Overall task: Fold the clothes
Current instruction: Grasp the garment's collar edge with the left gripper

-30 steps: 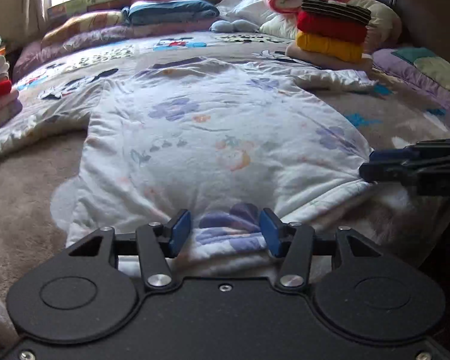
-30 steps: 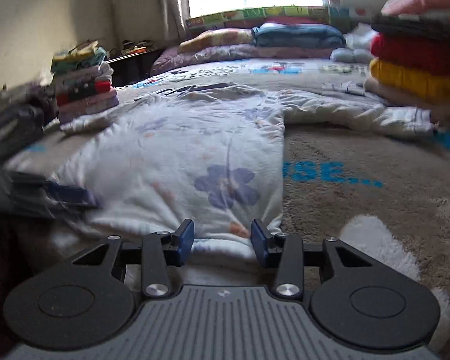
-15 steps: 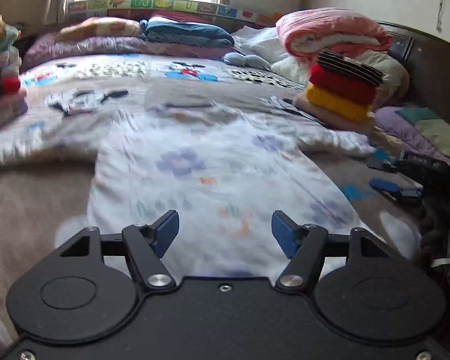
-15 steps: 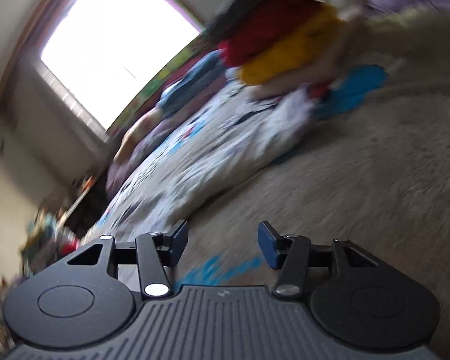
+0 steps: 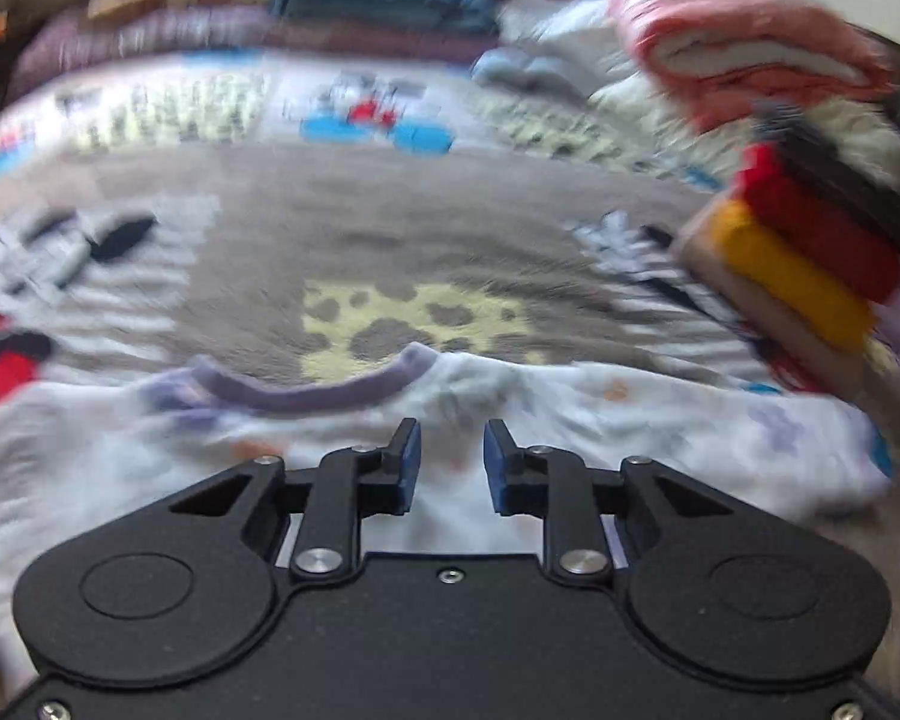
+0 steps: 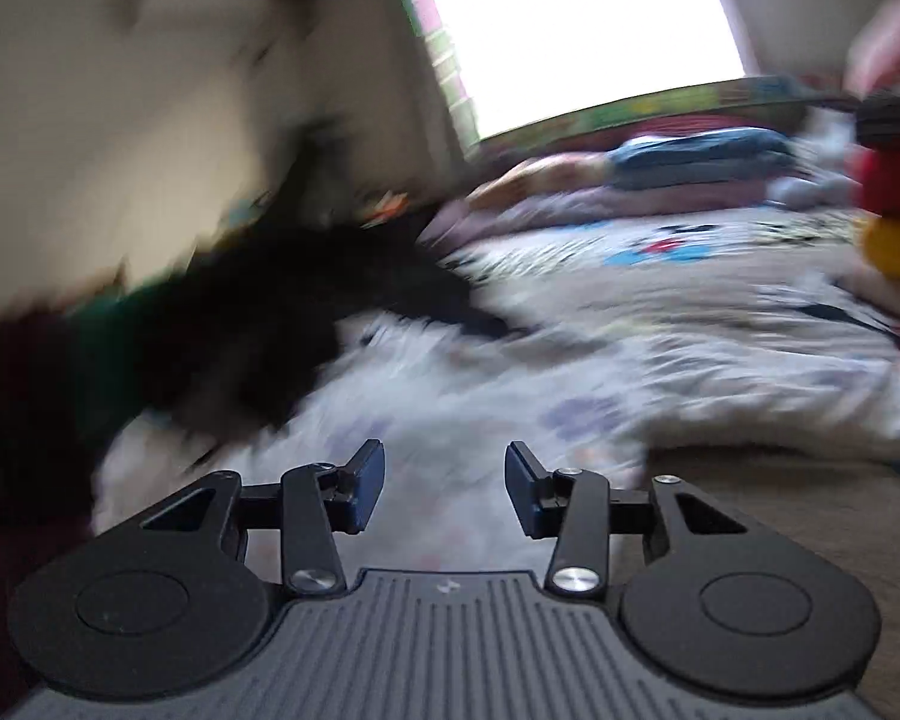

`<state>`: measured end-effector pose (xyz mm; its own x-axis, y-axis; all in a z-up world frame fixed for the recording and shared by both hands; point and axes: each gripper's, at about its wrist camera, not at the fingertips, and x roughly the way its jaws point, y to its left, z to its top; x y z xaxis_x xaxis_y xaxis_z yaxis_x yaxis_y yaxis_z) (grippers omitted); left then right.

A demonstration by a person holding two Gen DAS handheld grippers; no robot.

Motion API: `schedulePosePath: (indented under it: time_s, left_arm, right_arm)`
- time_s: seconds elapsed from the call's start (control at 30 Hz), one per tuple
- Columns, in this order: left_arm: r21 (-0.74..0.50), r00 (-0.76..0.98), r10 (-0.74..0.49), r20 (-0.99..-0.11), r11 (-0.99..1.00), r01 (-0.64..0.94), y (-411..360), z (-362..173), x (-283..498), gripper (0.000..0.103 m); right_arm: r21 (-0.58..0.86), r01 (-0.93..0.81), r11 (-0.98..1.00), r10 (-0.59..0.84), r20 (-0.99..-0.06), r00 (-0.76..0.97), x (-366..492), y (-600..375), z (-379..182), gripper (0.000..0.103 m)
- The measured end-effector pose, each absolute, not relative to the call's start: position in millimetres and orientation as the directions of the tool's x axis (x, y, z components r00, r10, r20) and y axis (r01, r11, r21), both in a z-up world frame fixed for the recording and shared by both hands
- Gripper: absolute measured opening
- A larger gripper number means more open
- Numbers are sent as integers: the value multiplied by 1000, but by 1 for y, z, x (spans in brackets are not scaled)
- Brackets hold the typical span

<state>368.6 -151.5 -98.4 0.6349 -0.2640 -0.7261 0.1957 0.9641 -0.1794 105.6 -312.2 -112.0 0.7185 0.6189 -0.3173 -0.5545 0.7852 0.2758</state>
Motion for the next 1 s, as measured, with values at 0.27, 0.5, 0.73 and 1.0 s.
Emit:
schedulePosePath:
  time_s: [0.27,0.5,0.73,1.0]
  left_arm:
    - [-389,665,-351,-659,916,98,-109,-83,372,22]
    - [-323,667,-259,-699,946,29,-89,-91,365,22]
    - [-440,753,-295,-588,898,8,-56,-72,354,23]
    - [-390,780,-215,-588,920,-40,7,-57,296,26]
  right_arm:
    - [296,-534,792,609,-446,656,119,-304,-125,45]
    - [314,-528,789,613,-455,646,118,-307,-131,46]
    - [334,-511,792,610,-447,654,130,-307,-134,45]
    - [354,-495,793,609,-438,662,130,-312,-130,45]
